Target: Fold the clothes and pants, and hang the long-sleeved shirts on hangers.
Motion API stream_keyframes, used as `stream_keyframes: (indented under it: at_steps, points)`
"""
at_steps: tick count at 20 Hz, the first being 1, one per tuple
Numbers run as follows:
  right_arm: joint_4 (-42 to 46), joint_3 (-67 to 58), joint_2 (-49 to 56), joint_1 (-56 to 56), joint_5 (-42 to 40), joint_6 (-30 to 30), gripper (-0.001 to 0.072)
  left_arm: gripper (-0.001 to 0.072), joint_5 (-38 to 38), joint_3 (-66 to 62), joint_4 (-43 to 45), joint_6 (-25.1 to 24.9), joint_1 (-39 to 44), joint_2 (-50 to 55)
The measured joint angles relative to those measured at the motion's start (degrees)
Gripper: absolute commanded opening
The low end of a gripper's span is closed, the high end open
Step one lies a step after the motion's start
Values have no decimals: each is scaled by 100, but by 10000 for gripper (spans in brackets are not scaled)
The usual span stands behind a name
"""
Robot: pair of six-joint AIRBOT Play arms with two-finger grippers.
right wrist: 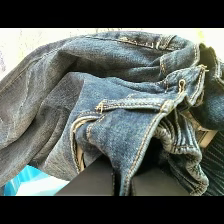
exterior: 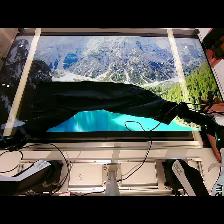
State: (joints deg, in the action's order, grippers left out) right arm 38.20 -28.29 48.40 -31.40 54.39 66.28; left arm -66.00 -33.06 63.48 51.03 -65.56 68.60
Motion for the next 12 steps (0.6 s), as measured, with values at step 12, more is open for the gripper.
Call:
stream_keyframes:
  at_steps: [12]
  points:
    - [-2,0,0,0,4,2,53,443,-417,-238,337,-365,-13,133]
